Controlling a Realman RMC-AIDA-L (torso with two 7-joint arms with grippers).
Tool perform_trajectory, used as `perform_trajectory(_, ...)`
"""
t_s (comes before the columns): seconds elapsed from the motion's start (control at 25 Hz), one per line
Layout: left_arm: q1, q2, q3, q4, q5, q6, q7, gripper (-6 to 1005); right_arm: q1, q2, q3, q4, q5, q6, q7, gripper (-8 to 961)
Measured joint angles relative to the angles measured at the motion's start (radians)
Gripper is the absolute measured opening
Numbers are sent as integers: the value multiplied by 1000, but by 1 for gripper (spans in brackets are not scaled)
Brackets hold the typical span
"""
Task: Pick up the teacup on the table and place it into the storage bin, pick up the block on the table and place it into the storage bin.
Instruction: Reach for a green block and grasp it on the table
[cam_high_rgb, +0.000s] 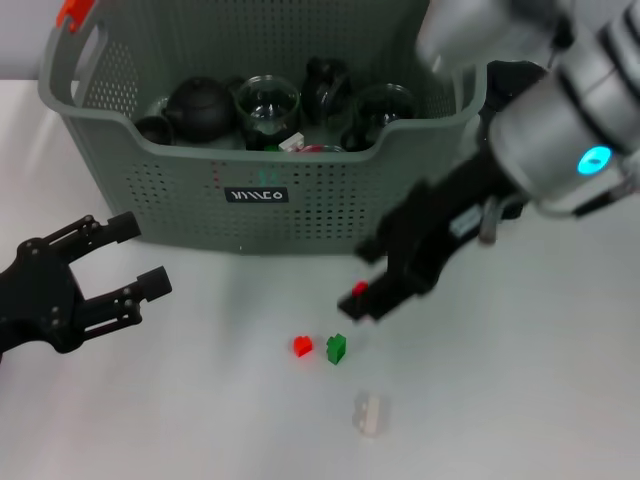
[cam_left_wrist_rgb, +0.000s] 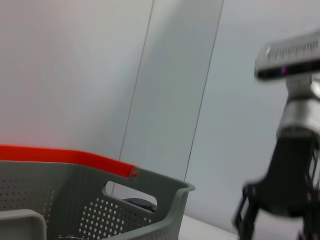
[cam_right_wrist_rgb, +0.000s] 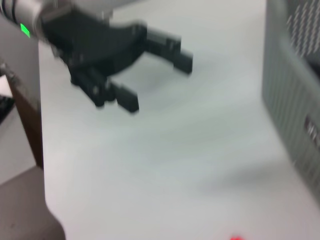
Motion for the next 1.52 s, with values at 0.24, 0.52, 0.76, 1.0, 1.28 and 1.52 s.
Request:
perform_trajectory(0.24, -2, 0, 2, 2, 0, -13, -4, 824, 23, 2, -124, 189, -37, 142, 1, 734)
perform_trajectory(0.52, -7, 1, 5, 14, 0, -25, -3, 824, 35, 8, -268, 266, -41, 290, 36, 731)
perform_trajectory(0.76, -7, 2, 7, 15, 0, -28, 1, 824, 35, 9, -382, 274, -41, 366, 51, 732)
perform_trajectory(1.0, -4, 1, 7, 15, 0, -29, 1, 824, 35, 11, -441, 294, -41, 423, 56, 732)
perform_trajectory(1.28, -2, 0, 5, 15, 0, -30, 1, 824, 38, 12, -449, 340, -40, 480, 76, 732)
perform_trajectory(1.52, -5, 0, 8, 24, 0, -40, 1, 824, 39, 14, -489, 354, -35, 520, 72, 733)
